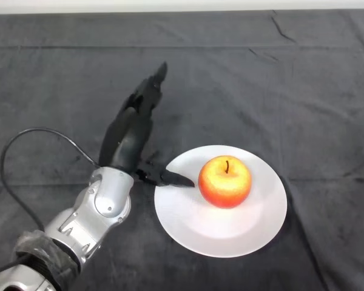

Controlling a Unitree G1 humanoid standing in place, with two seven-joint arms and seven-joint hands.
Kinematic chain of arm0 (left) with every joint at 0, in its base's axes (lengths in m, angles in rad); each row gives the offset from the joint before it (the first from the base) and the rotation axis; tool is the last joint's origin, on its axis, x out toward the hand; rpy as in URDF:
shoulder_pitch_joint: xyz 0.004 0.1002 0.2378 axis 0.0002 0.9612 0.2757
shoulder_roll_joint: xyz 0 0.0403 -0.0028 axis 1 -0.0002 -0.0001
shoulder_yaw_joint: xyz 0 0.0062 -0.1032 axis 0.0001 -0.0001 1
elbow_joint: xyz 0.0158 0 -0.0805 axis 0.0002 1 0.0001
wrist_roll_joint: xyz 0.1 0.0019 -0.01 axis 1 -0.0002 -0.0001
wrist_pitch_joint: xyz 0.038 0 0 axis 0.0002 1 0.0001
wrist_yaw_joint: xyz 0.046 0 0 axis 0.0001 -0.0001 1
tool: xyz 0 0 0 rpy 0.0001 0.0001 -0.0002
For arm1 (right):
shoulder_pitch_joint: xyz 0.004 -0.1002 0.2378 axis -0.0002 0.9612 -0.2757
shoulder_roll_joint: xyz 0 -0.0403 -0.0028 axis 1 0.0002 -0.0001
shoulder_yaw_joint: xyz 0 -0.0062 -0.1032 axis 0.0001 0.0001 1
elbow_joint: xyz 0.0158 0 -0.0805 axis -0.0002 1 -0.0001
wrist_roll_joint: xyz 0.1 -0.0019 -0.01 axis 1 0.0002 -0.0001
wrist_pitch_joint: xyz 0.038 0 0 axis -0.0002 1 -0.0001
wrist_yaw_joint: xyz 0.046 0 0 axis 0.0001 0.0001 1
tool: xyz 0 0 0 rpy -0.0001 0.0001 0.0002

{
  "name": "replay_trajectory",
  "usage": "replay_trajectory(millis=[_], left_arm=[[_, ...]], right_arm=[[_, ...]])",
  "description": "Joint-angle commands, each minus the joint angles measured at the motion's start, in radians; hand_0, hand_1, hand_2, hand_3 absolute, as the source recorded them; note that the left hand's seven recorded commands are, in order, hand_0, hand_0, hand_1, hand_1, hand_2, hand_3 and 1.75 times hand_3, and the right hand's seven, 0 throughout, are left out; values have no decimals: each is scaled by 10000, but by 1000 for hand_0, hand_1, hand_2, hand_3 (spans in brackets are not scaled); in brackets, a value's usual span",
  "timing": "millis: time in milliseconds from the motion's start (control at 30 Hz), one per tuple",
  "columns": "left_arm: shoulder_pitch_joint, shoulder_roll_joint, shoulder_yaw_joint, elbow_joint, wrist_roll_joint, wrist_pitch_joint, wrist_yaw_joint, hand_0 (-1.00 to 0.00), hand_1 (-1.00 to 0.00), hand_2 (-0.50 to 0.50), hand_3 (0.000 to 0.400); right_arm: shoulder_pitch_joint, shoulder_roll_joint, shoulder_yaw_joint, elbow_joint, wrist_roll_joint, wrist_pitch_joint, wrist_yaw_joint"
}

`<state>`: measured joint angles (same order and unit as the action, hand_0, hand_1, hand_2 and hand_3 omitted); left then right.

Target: Move the apple to the plate

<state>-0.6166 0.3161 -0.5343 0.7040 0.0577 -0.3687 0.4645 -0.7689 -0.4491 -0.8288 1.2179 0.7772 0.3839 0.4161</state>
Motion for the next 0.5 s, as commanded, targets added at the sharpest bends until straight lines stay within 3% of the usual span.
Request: replay_trajectory(millis=[33,233,500], left_arm=[[144,453,366,-713,-43,-100,215,0,0,0,0],[242,807,1019,-1048,-111,-39,198,0,0,0,0],[602,1730,2257,-1814,-380,2,58,0,0,0,0]], right_arm=[[-479,-267,12,-116,223,9,-6],[-475,-262,14,-127,223,9,-9],[-468,-255,17,-144,223,10,-15]])
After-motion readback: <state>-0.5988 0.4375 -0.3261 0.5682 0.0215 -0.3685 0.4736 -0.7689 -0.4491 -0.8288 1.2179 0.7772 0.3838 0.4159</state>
